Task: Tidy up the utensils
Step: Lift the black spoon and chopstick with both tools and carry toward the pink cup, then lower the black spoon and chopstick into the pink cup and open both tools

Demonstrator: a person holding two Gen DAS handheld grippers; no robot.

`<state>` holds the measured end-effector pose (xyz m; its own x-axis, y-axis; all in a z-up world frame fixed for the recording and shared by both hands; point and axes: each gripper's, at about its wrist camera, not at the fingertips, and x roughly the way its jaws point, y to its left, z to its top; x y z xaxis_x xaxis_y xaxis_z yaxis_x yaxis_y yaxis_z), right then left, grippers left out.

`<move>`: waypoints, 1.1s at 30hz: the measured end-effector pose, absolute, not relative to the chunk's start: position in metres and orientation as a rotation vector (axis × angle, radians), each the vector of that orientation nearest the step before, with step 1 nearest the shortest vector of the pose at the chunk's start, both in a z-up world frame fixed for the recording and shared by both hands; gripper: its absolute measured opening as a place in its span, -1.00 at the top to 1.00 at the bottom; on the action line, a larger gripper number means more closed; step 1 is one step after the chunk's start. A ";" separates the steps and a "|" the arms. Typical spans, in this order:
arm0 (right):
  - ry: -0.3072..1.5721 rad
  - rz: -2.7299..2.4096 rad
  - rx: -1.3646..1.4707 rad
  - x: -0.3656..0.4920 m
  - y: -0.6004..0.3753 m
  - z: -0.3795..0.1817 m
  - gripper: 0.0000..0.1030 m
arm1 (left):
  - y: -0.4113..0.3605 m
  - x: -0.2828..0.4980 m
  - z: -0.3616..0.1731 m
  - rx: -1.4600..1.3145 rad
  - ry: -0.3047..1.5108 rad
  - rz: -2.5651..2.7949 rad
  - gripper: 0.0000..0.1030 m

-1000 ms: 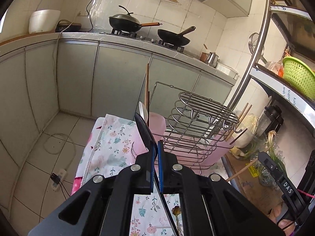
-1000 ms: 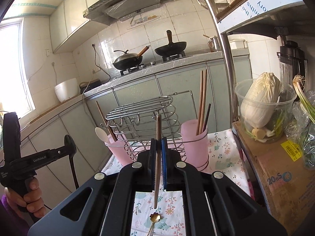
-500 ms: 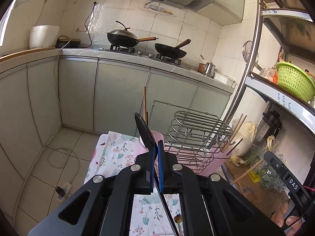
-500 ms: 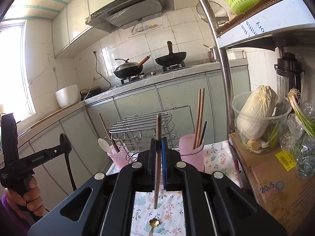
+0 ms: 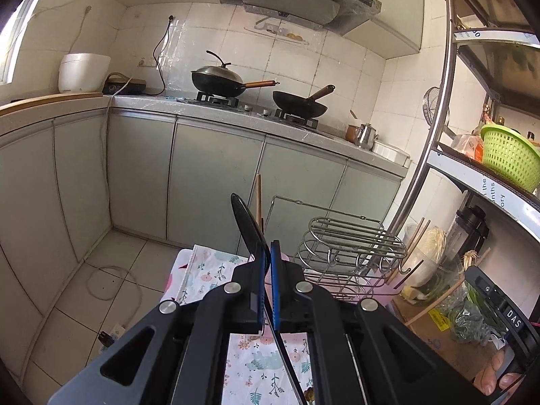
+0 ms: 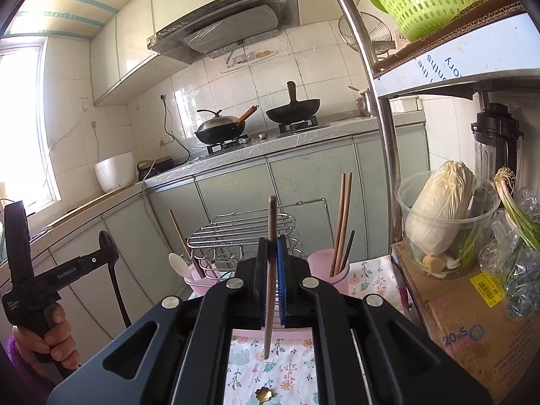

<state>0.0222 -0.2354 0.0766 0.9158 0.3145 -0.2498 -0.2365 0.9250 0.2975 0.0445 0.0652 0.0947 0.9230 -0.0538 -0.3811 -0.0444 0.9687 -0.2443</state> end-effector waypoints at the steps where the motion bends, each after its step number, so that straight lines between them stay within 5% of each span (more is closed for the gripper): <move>1: 0.299 0.288 0.265 0.023 -0.236 0.078 0.89 | 0.066 0.046 0.095 -0.251 0.390 -0.001 0.95; 33: 0.186 0.205 0.226 0.086 -0.283 0.151 0.89 | 0.028 0.146 0.116 -0.021 0.021 0.243 0.95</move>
